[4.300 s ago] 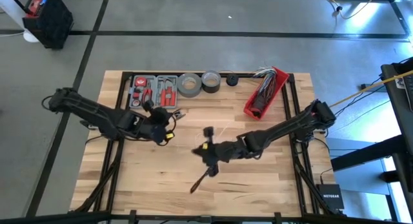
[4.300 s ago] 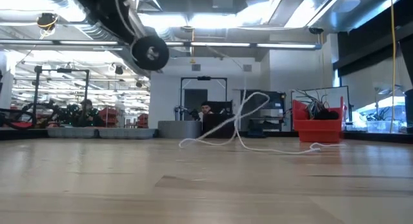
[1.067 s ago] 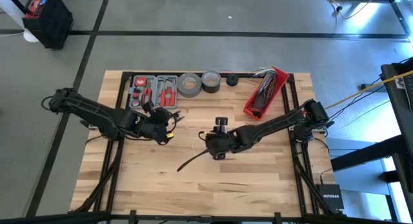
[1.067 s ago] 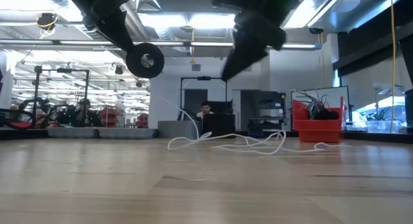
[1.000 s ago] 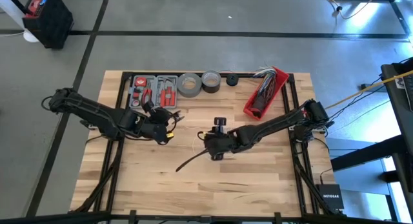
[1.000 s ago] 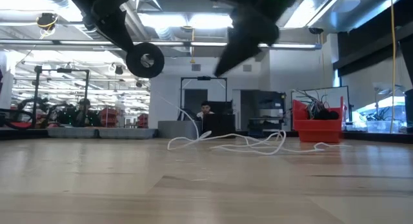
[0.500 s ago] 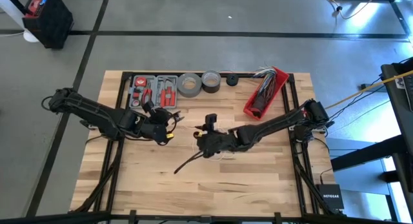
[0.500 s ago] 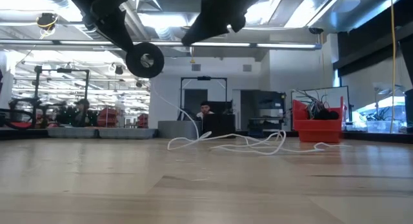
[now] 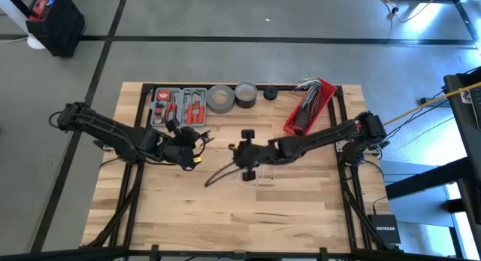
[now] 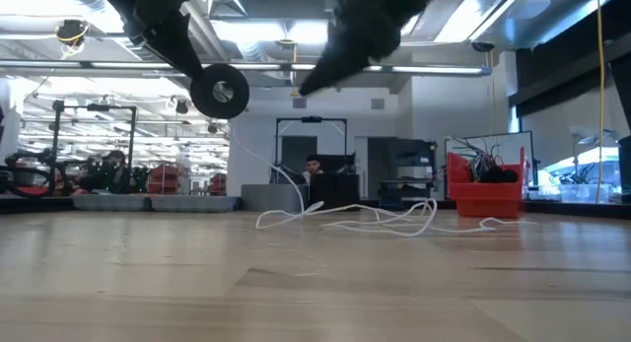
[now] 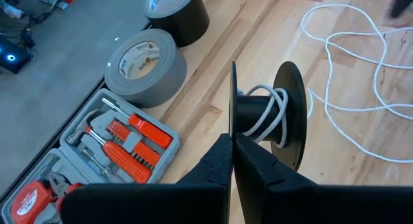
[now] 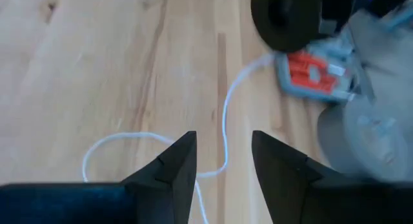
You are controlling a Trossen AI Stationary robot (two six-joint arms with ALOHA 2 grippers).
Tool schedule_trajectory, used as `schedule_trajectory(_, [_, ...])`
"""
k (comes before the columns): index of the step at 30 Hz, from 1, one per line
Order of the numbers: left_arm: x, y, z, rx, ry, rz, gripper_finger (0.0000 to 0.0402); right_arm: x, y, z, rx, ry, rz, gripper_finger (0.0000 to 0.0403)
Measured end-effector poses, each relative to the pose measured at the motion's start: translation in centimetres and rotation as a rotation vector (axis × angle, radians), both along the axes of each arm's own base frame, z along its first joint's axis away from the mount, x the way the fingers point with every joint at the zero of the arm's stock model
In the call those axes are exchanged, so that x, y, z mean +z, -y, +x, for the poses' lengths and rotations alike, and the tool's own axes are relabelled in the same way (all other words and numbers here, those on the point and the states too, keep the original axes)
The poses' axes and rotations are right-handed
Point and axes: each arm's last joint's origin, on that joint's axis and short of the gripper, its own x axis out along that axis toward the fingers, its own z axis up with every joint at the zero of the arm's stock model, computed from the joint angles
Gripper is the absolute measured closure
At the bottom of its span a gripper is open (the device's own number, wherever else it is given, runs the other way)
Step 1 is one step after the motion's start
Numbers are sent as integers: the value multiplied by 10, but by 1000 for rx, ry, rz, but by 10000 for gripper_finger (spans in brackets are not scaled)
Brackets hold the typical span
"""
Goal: Coil cords
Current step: Uncoil the white wire from the spool
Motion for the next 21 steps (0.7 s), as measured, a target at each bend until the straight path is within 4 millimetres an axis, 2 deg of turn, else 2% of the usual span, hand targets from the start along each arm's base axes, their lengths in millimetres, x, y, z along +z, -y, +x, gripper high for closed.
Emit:
schedule_trajectory(5, [0, 0, 0, 0, 0, 0, 396, -21, 34, -8, -65, 3, 87, 249])
schedule_trajectory(8, [0, 0, 0, 1, 1, 0, 396, -32, 48, -10, -72, 29, 174, 249])
schedule_trajectory(12, [0, 0, 1, 1, 7, -2, 396, -25, 52, -3, -12, 181, 297, 249])
schedule_trajectory(15, [2, 1, 3, -7, 28, -4, 396, -24, 50, 0, 19, 242, 326, 249])
schedule_trajectory(18, [5, 4, 8, -48, 70, 7, 396, -28, 49, 3, 12, 272, 348, 249])
schedule_trajectory(21, [10, 9, 12, -100, 110, 22, 396, -41, 50, 7, -11, 255, 356, 249])
